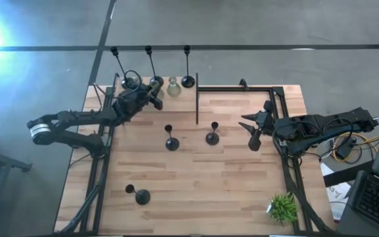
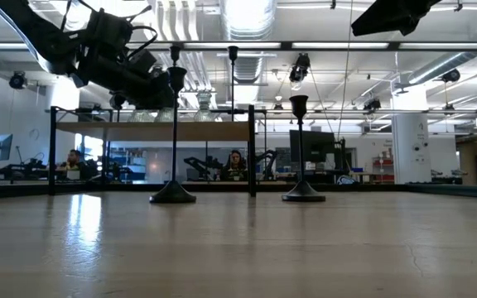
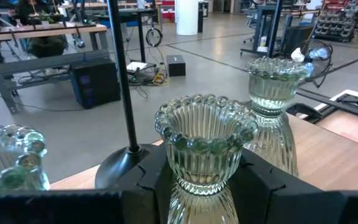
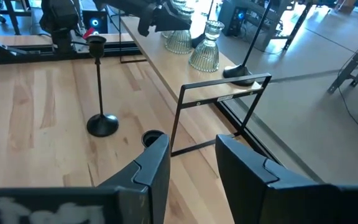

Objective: Pick & Place candle stick holders
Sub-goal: Put the green glass candle holder on the shelf

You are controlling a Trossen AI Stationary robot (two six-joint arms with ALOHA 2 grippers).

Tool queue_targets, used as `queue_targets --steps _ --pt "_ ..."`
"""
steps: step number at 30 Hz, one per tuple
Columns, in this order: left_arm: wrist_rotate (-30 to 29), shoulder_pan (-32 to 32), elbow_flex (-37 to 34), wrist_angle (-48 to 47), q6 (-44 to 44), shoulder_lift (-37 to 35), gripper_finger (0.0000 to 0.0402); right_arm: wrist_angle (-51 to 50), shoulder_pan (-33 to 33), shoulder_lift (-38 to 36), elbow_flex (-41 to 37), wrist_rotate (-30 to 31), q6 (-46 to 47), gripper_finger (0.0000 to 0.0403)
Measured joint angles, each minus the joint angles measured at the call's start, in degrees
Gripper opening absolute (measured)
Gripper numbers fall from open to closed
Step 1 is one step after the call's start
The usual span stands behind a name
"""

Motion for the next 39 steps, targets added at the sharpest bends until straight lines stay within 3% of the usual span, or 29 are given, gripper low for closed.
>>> queue_targets --steps 10,21,39 --pt "2.4 1.3 0.0 0.3 -1.0 0.0 0.0126 0.0 0.0 0.0 0.0 0.0 0.0 0.0132" --pt "6.1 2.3 -0.1 0.5 -1.5 0.0 0.0126 0.0 0.0 0.0 0.0 0.0 0.0 0.0116" --pt "6.9 3.0 -0.1 0.0 -0.7 0.0 0.0126 0.0 0.0 0.0 0.0 0.0 -0.1 0.0127"
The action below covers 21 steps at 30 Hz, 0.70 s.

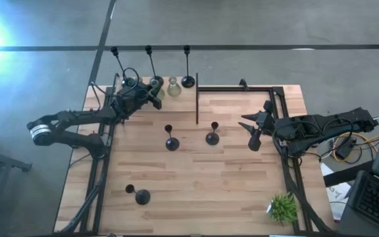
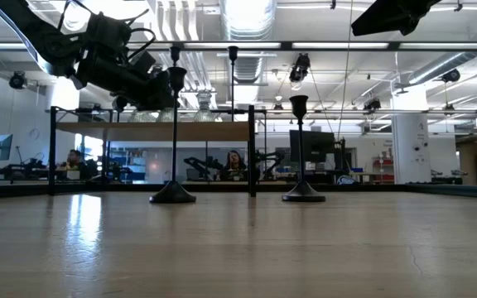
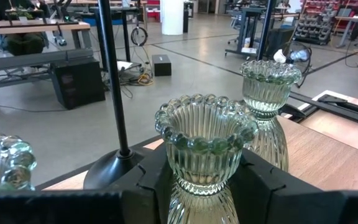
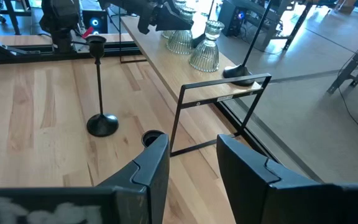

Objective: Pick & Place candle stick holders
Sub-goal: Put the green glass candle holder on the shelf

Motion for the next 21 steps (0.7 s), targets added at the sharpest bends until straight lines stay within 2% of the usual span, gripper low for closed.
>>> queue_targets --steps 7,21 --pt "-0.5 0.0 0.0 -0.3 -0.1 0.0 0.0160 0.0 0.0 0.0 -0.1 0.0 0.0 0.0116" --pt "0.1 0.1 0.3 -0.6 -0.8 0.1 0.0169 0.0 0.0 0.0 -0.2 -0.1 0.0 0.0132"
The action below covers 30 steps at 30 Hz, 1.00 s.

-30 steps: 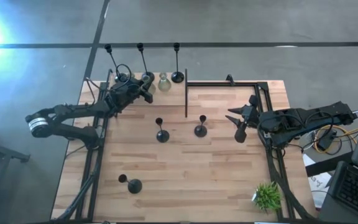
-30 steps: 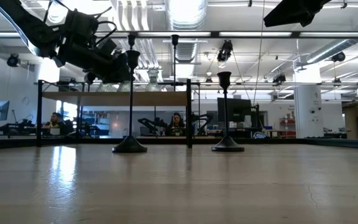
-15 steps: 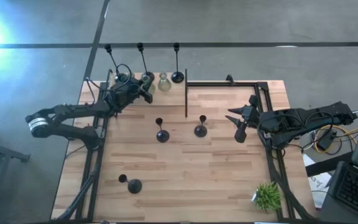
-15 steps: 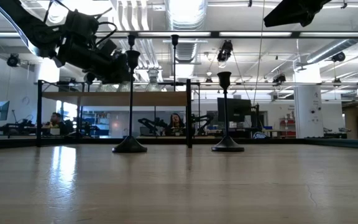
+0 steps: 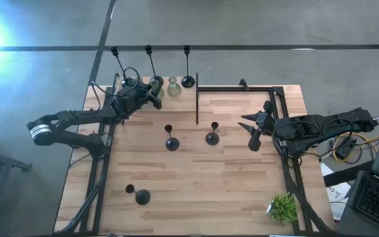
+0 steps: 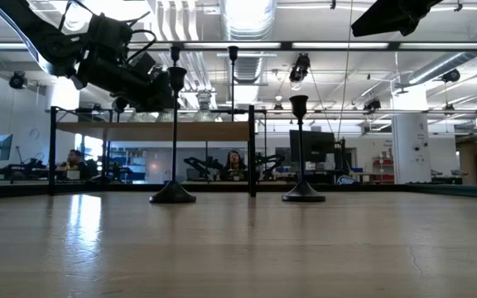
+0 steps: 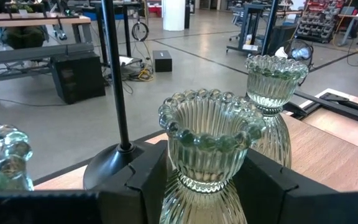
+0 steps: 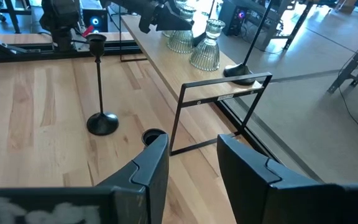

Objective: Pick & Place candle stick holders
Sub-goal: Put the green glass candle holder on the shelf

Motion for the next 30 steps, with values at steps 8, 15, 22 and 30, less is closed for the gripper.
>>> queue_targets --steps 8,15,22,30 --pt "1.5 0.0 0.0 0.1 0.0 0.0 0.0188 0.0 0.0 0.0 0.0 -0.1 0.0 0.0123" --pt "1.5 0.0 0.0 0.3 0.0 0.0 0.0245 -0.1 0.0 0.0 -0.2 -0.1 0.0 0.0123" --pt "1.6 -0.5 0.0 0.3 -0.1 -2.2 0.0260 -0.1 0.0 0.0 -0.6 -0.2 0.0 0.0133" --pt "5.2 -1.9 0.1 0.5 -1.9 -6.6 0.0261 -0.1 0.0 0.0 -0.8 -0.2 0.3 0.0129"
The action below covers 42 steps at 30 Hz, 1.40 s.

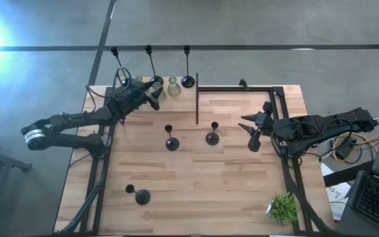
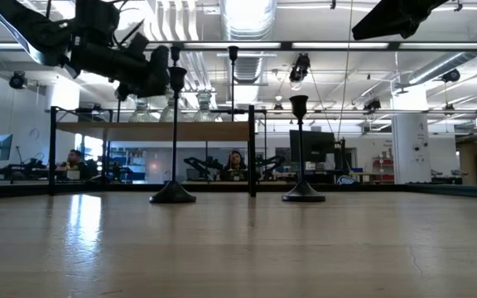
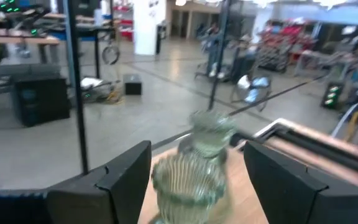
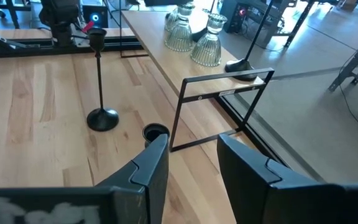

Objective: Pick & Place candle stick holders
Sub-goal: Put the green glass candle holder on the shelf

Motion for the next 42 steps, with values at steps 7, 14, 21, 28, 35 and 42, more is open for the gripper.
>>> queue_targets --steps 7,14,21,28,35,42 --pt "1.1 -0.7 0.1 0.0 1.0 -5.6 0.0261 0.0 0.0 0.0 0.0 0.0 0.2 0.0123" --pt "6.5 -1.6 0.2 -4.5 -1.4 -10.6 0.0259 0.0 0.0 0.0 0.0 0.0 0.2 0.0133" --pt "19.1 -3.5 -0.1 -7.4 0.0 -9.7 0.0257 0.1 0.0 0.0 0.0 0.0 0.2 0.0129" --pt "19.1 -4.3 -0.2 -9.9 5.4 -2.7 0.0247 0.6 0.0 0.0 0.0 0.1 -0.3 0.0118" --pt "16.4 -4.3 0.2 -3.0 5.9 3.6 0.0166 1.5 0.0 0.0 0.0 0.1 -1.5 0.0112" --pt "16.4 -4.3 0.2 -1.9 4.6 4.0 0.0044 0.6 0.0 0.0 0.0 0.1 -1.6 0.0115"
